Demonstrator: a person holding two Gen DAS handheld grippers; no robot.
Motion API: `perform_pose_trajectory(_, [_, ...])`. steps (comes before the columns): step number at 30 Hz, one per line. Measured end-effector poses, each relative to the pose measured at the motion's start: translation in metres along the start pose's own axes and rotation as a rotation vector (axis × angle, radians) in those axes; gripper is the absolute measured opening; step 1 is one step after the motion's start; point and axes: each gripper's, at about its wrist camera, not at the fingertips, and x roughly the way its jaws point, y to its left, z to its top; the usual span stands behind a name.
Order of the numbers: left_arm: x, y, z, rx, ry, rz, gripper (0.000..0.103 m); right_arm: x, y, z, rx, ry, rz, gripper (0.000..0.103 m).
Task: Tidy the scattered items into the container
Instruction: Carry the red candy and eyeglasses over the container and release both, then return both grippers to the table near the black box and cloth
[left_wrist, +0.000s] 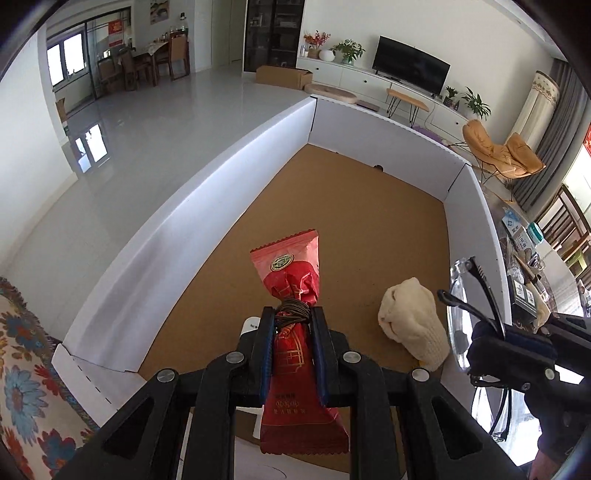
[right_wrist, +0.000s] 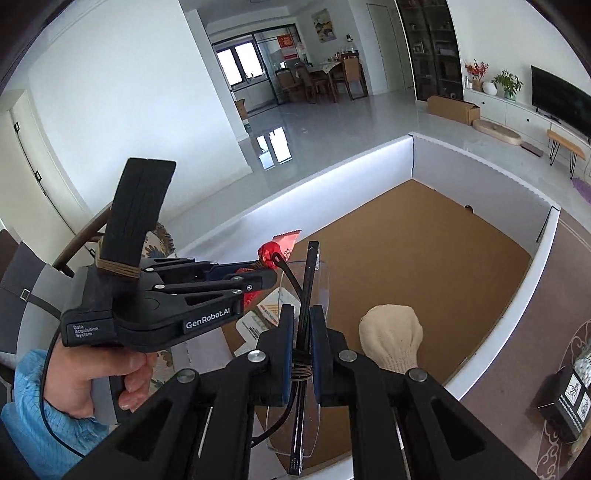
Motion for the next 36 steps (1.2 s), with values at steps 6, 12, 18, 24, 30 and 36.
perform_pose_trajectory(6, [0.008, 0.005, 0.001, -0.008, 0.019, 0.026, 0.022, 0.029, -0.005, -0.013, 0.021, 0.066, 0.014, 0.012])
perform_pose_trajectory(12, [0.006, 0.003, 0.002, -0.016, -0.011, 0.091, 0.075, 0.019, -0.011, -0.016, 0.040, 0.029, 0.003, 0.055])
perform_pose_trajectory(18, [-0.018, -0.017, -0.006, -0.003, -0.093, 0.094, 0.075, -0.034, -0.035, -0.038, 0.038, -0.103, -0.072, 0.071])
perform_pose_trajectory(24, [-0.060, -0.084, -0.025, 0.138, -0.183, 0.030, 0.075, -0.091, -0.110, -0.111, 0.097, -0.189, -0.293, 0.087])
perform_pose_trajectory(30, [-0.088, -0.178, -0.060, 0.293, -0.202, -0.128, 0.083, -0.142, -0.198, -0.206, 0.241, -0.094, -0.532, 0.087])
perform_pose_trajectory(36, [-0.044, -0.276, -0.107, 0.448, -0.097, -0.195, 0.090, -0.184, -0.245, -0.273, 0.356, -0.058, -0.645, 0.087])
